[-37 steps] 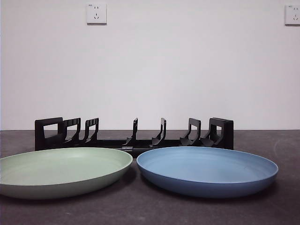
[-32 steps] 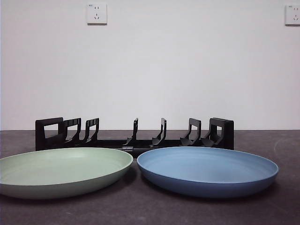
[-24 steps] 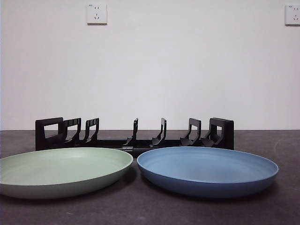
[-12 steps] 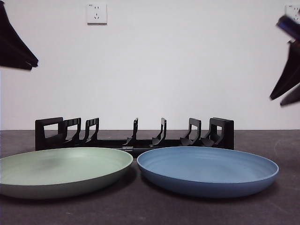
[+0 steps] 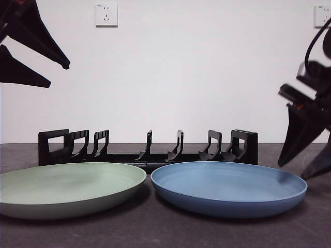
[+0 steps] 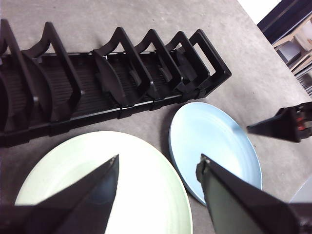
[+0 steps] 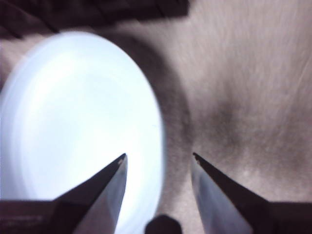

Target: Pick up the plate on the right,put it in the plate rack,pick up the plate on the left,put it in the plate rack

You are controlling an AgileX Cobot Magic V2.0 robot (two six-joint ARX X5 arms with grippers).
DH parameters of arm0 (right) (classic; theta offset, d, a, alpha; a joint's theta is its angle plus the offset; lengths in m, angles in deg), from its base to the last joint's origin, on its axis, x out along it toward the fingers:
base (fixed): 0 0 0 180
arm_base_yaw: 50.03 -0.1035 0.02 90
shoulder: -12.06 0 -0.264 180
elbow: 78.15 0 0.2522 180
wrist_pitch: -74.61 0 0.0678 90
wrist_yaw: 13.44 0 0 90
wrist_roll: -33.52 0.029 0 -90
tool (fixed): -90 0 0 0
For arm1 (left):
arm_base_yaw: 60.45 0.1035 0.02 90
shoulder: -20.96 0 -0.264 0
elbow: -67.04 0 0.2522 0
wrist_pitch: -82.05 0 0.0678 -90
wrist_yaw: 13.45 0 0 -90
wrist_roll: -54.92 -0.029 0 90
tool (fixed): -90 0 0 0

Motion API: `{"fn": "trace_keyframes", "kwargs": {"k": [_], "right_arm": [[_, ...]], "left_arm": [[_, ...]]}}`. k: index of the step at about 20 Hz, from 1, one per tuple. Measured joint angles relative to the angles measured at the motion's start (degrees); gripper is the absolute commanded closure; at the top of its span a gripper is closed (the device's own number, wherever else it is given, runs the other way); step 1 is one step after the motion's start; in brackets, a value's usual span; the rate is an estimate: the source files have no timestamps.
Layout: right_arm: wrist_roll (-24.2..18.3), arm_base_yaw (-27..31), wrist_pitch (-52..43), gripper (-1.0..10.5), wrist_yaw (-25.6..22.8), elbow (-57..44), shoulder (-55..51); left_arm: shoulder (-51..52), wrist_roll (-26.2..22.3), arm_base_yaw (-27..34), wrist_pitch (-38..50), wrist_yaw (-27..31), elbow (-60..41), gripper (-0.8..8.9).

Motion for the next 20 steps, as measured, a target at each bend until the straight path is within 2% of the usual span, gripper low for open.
{"fn": "trace_keyframes", "kwargs": {"k": [1,4,7,12,14,16,18,20], "right_arm": [[0.0,-0.3,-0.6,7.9,0.0,0.0,1.1],[0.0,-1.2,-2.1,8.1,0.0,0.0,4.1],[0.2,-1.2,-1.9,9.6,0.0,0.0,5.5],[2.2,-1.2,-0.6,9.6,0.0,0.2,5.0],[2.6,-1.2,2.2,9.6,-0.3,0.4,3.0],[2.6,-1.2,5.7,9.6,-0.4,2.0,0.2],[2.6,-1.2,9.2,9.6,-0.4,4.6,-2.3],[2.3,-1.2,13.0,9.6,-0.3,7.2,-3.5]], "left_arm": [[0.0,0.0,-0.2,0.0,0.5,0.0,5.39],[0.0,0.0,-0.3,0.0,1.0,0.0,5.39],[0.0,-0.2,-0.3,-0.1,1.0,0.0,5.39],[0.0,-2.8,-0.4,-1.0,1.6,0.0,5.39],[0.0,-5.7,-1.2,-1.0,-0.7,0.0,5.38],[-0.1,-10.8,-4.0,-2.7,-4.6,0.7,5.37],[-0.1,-15.6,-9.0,-5.3,-4.7,2.6,5.34],[-0.1,-20.2,-15.5,-8.4,-1.1,5.4,5.34]]}}
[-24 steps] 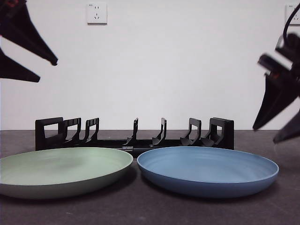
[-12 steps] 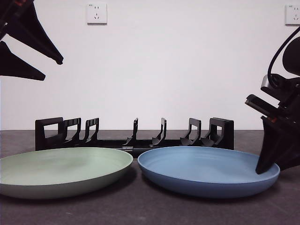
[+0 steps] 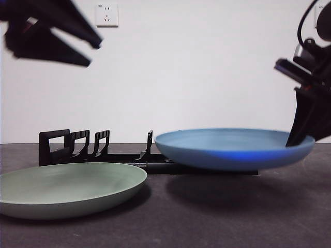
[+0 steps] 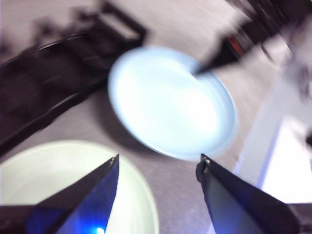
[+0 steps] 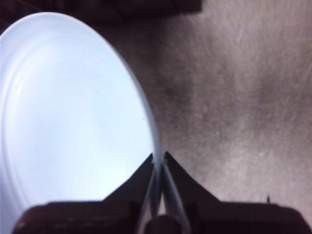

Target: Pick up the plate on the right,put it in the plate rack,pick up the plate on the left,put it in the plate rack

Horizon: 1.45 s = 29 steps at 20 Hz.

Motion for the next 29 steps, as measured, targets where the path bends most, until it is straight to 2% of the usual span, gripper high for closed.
{"fn": "trace_keyframes", "kwargs": {"k": [3,6,8,10,16,18,19,22,29], "right_arm": [[-1.1,-0.7,5.4,9.6,0.2,2.9,-0.2],[-1.7,-2.0,6.1,9.6,0.5,4.0,-0.2],[-1.7,-3.0,6.3,9.6,2.7,4.0,-0.2],[-1.9,-4.2,6.3,9.6,3.5,4.0,-0.2],[-1.9,-6.0,8.8,9.6,4.7,4.1,-0.2],[-1.9,-6.2,9.4,9.6,4.7,4.1,-0.2],[-2.0,-6.3,9.5,9.6,4.7,4.1,-0.2],[-2.3,-6.3,9.7,9.6,4.7,4.1,-0.2],[-3.0,-6.4,9.1,9.5,4.9,4.4,-1.7]], "left_arm": [[0.0,-8.3,-12.7,-5.4,10.5,3.5,5.35],[-0.1,-16.1,-26.1,-7.2,21.1,4.2,5.36],[-1.4,-19.2,-33.2,-7.9,27.4,4.2,5.36],[-4.7,-20.8,-37.6,-8.0,31.5,4.2,5.36],[-14.6,-24.2,-39.8,-3.7,38.6,4.2,5.36],[-16.7,-25.0,-39.8,-1.9,38.9,4.2,5.36],[-17.3,-25.2,-39.8,-1.7,38.9,4.2,5.63],[-17.6,-25.6,-39.8,-1.5,38.9,4.2,8.32],[-17.7,-28.6,-40.3,-1.9,37.8,4.2,8.22]]}}
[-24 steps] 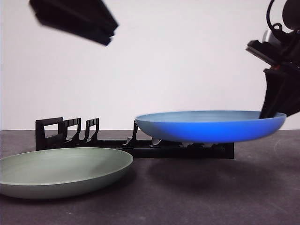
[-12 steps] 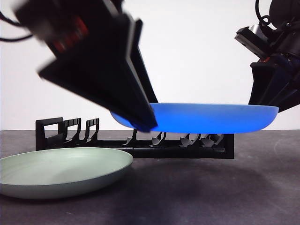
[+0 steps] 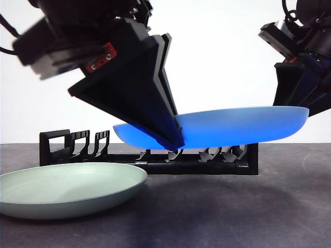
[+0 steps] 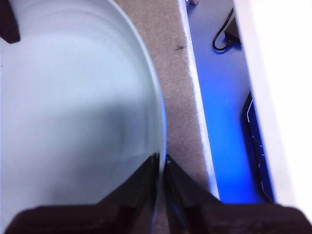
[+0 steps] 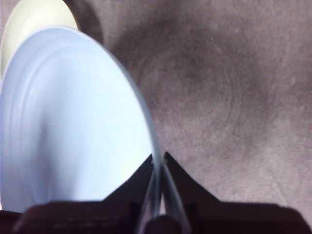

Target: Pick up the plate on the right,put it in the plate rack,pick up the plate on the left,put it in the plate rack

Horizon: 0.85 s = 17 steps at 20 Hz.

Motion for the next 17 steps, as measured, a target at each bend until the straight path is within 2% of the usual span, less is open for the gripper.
{"fn": "trace_keyframes", "kwargs": {"k": [3,5,6,8,10,13,17], "right_arm": [[-0.4,0.0,0.1,9.3,-0.6,0.0,-2.0],[-0.5,0.0,0.0,8.0,-0.5,0.0,-4.5],[-0.6,0.0,-0.8,7.5,-0.4,0.0,-5.9],[-0.6,0.3,-2.6,7.5,-1.6,0.0,-9.0],[-0.3,0.5,-5.7,7.6,-5.3,0.0,-12.3],[0.5,0.5,-10.7,7.6,-13.7,0.0,-17.5],[0.8,0.6,-11.9,7.6,-23.1,0.0,-21.4]], "left_arm": [[0.0,-0.2,-0.2,0.5,0.2,0.0,8.22],[0.1,0.0,-1.4,1.1,0.5,0.2,8.22],[0.1,1.2,-2.1,1.2,0.5,0.4,8.22],[0.1,4.4,-2.3,1.0,0.9,0.6,8.22],[0.1,8.0,-2.3,3.0,1.0,1.4,8.22],[0.7,14.1,-1.3,7.2,0.8,3.3,8.22],[5.7,23.6,5.5,12.0,0.8,3.5,8.22]]}}
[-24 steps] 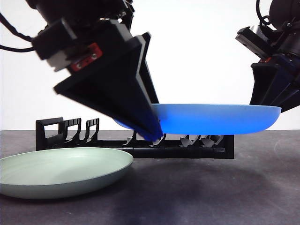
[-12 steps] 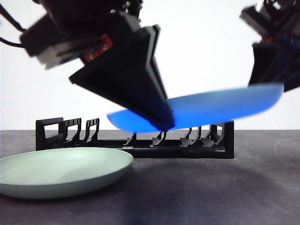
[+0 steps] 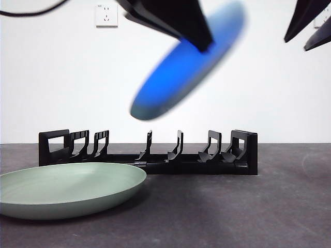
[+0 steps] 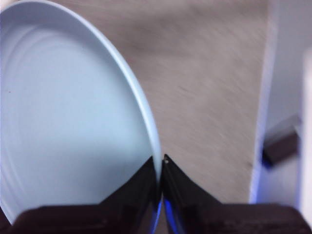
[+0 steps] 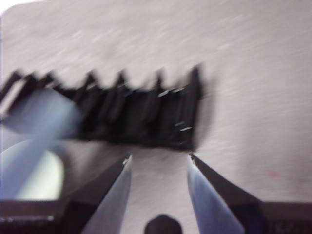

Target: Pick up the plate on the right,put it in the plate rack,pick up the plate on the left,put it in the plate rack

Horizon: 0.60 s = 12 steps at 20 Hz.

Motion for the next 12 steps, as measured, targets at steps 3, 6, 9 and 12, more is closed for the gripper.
{"fn": "trace_keyframes", "kwargs": {"k": [3,6,9,12], "right_arm": [[0.0,0.2,0.1,7.6,-2.3,0.0,-0.2],[0.0,0.2,0.2,7.6,-2.4,0.0,-0.2],[0.2,0.2,0.2,7.6,-2.4,0.0,-0.2],[0.4,0.2,0.2,7.6,-2.4,0.0,-0.2]], "left_arm": [[5.2,6.3,9.2,0.8,-4.7,0.0,8.22],[9.4,12.9,22.1,6.0,-17.9,0.1,8.22],[8.9,19.5,33.7,9.9,-30.4,0.2,8.23],[5.7,23.9,41.9,11.8,-36.2,0.2,8.23]]}}
